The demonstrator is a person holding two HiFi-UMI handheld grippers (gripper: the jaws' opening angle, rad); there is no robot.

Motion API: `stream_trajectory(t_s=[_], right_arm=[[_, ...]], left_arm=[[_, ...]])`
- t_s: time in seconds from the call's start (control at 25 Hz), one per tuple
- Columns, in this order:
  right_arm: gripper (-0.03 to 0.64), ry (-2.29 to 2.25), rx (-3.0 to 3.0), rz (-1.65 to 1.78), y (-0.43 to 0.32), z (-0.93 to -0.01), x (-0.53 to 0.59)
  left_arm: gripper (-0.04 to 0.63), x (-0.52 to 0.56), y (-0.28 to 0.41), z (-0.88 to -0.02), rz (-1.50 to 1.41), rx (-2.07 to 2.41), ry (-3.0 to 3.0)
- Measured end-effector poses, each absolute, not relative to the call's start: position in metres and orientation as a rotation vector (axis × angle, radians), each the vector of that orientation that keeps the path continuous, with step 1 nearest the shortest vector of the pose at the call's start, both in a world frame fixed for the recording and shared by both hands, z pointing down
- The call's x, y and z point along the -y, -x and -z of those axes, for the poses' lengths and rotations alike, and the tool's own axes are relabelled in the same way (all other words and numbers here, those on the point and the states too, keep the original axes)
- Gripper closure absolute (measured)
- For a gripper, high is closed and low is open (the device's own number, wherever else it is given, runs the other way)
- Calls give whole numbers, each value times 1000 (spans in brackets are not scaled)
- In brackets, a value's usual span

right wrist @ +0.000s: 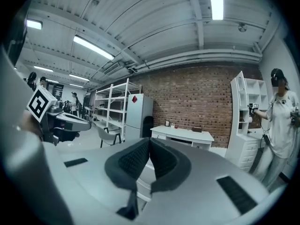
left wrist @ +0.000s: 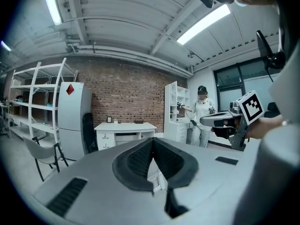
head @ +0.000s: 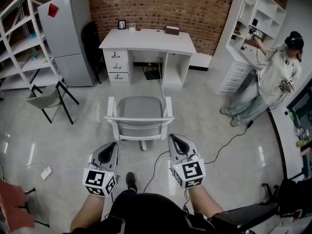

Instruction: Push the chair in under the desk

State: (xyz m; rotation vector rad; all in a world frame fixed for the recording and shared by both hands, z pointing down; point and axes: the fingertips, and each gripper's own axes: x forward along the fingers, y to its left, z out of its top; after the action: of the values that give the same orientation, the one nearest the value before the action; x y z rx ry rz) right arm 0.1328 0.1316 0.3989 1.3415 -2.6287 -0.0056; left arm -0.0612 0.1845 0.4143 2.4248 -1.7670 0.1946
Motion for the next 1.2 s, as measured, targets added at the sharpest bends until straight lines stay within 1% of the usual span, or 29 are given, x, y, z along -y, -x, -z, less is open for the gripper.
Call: stream_trajectory(t_s=[0.2,0.52,0.68,0.76,0.84,0.88,0.92,0.96,1.04,1.08,1.2], right_arm=[[609,-1320,2586,-5,-116,-415,-97],[607,-1274,2505,-1,-89,-445,-57],[606,-1236,2482,-17,-79,-460,-43],[603,-1225,2484,-7,-74,-467,-35],[585,-1217,2460,-13,-70,-479,-27],[554,-1204,2444,-21,-69,-487,-24],[537,-1187,2428,-32,-67,-495,-20],[526,-1169,2414,-43,-66,-504,-17],[506,-1141,2381,-52,-65,-519,-8],[497,-1129,2361,-47,-65,-526,-3],[462,-1088,2302,-28,-62,-545,10]], left_arm=[[588,-146,80,-424,-238,1750,-2439],[586,-102,95,-453,-410,1670,-2486],[586,-82,103,-454,-383,1662,-2468],[586,-71,103,-458,-426,1658,-2491],[584,-61,104,-471,-509,1639,-2513],[584,-55,104,-480,-548,1625,-2519],[584,-49,106,-491,-591,1612,-2523],[571,-43,107,-502,-641,1598,-2525],[490,-32,108,-523,-748,1560,-2538],[469,-27,108,-531,-795,1538,-2546],[455,-12,108,-549,-922,1476,-2570]])
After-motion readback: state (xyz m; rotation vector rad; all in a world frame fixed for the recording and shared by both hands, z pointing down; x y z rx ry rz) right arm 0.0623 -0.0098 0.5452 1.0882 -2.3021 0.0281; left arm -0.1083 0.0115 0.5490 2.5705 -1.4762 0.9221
